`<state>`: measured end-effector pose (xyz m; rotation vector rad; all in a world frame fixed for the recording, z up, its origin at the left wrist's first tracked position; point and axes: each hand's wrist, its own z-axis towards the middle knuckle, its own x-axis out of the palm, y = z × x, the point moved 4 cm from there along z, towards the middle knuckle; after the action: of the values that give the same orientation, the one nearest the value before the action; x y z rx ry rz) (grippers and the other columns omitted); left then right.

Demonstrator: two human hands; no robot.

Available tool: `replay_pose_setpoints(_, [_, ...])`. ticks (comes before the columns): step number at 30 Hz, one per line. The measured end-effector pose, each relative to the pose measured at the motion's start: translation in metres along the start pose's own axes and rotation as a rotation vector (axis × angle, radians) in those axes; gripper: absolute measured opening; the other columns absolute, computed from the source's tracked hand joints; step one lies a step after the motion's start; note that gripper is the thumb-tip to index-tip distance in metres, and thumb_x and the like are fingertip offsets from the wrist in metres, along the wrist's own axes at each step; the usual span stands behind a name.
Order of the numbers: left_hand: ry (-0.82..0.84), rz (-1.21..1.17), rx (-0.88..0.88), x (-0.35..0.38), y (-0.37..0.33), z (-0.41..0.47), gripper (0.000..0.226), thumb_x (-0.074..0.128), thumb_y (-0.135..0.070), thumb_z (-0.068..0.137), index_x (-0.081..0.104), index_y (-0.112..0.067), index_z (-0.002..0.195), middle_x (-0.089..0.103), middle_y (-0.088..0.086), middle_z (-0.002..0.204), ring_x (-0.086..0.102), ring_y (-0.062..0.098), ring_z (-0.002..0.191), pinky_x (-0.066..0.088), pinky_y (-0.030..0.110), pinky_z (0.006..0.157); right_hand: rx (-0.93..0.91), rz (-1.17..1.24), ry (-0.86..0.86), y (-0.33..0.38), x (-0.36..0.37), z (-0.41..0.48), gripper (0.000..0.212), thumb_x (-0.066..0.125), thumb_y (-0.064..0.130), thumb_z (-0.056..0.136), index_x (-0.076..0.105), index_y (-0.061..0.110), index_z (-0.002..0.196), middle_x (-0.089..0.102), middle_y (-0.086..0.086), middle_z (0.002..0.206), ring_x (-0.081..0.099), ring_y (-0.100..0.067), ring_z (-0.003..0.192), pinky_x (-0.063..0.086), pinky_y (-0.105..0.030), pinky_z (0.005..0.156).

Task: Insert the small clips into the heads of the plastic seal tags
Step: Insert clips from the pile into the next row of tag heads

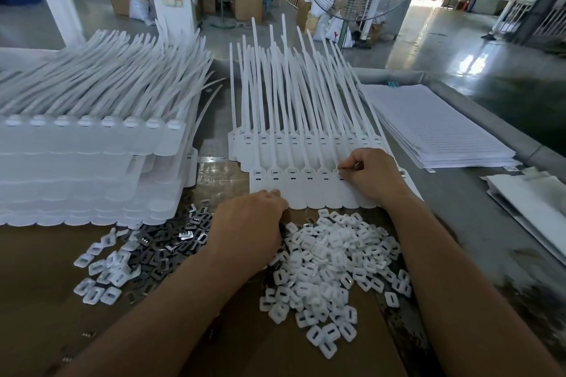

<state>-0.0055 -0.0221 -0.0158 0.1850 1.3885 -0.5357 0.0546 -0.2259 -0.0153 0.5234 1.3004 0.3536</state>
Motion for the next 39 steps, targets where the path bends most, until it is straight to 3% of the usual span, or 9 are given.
replay_pose_setpoints(3, [0.009, 0.000, 0.002, 0.001, -0.001, 0.000, 0.041, 0.039, -0.010, 0.086, 0.052, -0.025, 0.122, 0.052, -0.009, 0.129, 0.053, 0.012, 0.113, 0.045, 0.028, 0.088, 0.001, -0.001, 0.006, 0.000, -0.001, 0.000, 0.005, 0.065, 0.009, 0.083, 0.069, 0.011, 0.086, 0.057, 0.008, 0.081, 0.049, -0.003, 0.073, 0.031, -0.008, 0.065])
replay_pose_setpoints(8, [0.036, -0.005, 0.006, 0.004, -0.001, 0.002, 0.046, 0.039, -0.008, 0.086, 0.048, -0.023, 0.128, 0.048, -0.007, 0.135, 0.048, 0.012, 0.121, 0.043, 0.030, 0.096, 0.011, 0.071, -0.028, -0.003, -0.002, -0.002, 0.008, 0.067, 0.010, 0.081, 0.069, 0.013, 0.088, 0.056, 0.012, 0.073, 0.049, 0.001, 0.067, 0.035, -0.013, 0.062])
replay_pose_setpoints(12, [0.040, 0.000, 0.007, 0.003, -0.001, 0.001, 0.045, 0.038, -0.008, 0.086, 0.049, -0.022, 0.127, 0.050, -0.006, 0.133, 0.049, 0.012, 0.120, 0.044, 0.031, 0.096, 0.055, 0.165, -0.021, -0.002, -0.003, -0.002, 0.020, 0.069, 0.006, 0.077, 0.065, 0.018, 0.092, 0.059, 0.012, 0.073, 0.055, -0.001, 0.073, 0.039, -0.017, 0.071])
replay_pose_setpoints(17, [0.026, -0.001, 0.013, 0.001, -0.001, 0.001, 0.045, 0.038, -0.010, 0.087, 0.046, -0.024, 0.129, 0.048, -0.008, 0.134, 0.048, 0.011, 0.120, 0.044, 0.029, 0.094, 0.116, 0.182, -0.014, 0.001, -0.003, 0.001, 0.028, 0.070, 0.002, 0.074, 0.060, 0.028, 0.072, 0.062, 0.010, 0.074, 0.061, -0.012, 0.083, 0.046, -0.026, 0.081])
replay_pose_setpoints(27, [0.010, -0.001, 0.008, -0.004, 0.000, -0.001, 0.040, 0.038, -0.011, 0.087, 0.051, -0.023, 0.123, 0.053, -0.007, 0.129, 0.052, 0.012, 0.115, 0.045, 0.027, 0.089, 0.101, 0.131, -0.049, 0.007, -0.003, -0.004, 0.029, 0.069, 0.006, 0.077, 0.056, 0.030, 0.068, 0.057, 0.015, 0.070, 0.056, -0.007, 0.076, 0.042, -0.023, 0.074])
replay_pose_setpoints(33, [0.017, -0.002, 0.003, -0.003, -0.001, -0.001, 0.042, 0.039, -0.010, 0.086, 0.051, -0.025, 0.124, 0.051, -0.009, 0.130, 0.051, 0.012, 0.117, 0.044, 0.028, 0.089, 0.100, 0.261, 0.021, 0.005, -0.011, -0.010, 0.014, 0.066, 0.009, 0.082, 0.063, 0.022, 0.081, 0.063, 0.007, 0.082, 0.056, -0.005, 0.078, 0.043, -0.020, 0.075])
replay_pose_setpoints(36, [0.007, -0.012, -0.013, -0.004, -0.001, 0.000, 0.044, 0.040, -0.007, 0.085, 0.052, -0.027, 0.122, 0.052, -0.010, 0.129, 0.053, 0.011, 0.114, 0.044, 0.027, 0.087, 0.062, 0.311, 0.048, 0.011, -0.029, -0.016, 0.009, 0.066, 0.007, 0.082, 0.066, 0.015, 0.084, 0.063, 0.005, 0.078, 0.055, 0.001, 0.064, 0.042, -0.009, 0.057])
replay_pose_setpoints(39, [0.004, -0.020, -0.015, -0.003, -0.002, 0.001, 0.046, 0.039, -0.006, 0.085, 0.052, -0.027, 0.124, 0.052, -0.010, 0.130, 0.053, 0.012, 0.114, 0.044, 0.027, 0.088, -0.015, 0.249, 0.241, 0.021, -0.039, -0.026, 0.012, 0.070, 0.008, 0.079, 0.067, 0.019, 0.076, 0.066, 0.009, 0.070, 0.056, 0.008, 0.056, 0.040, -0.004, 0.048])
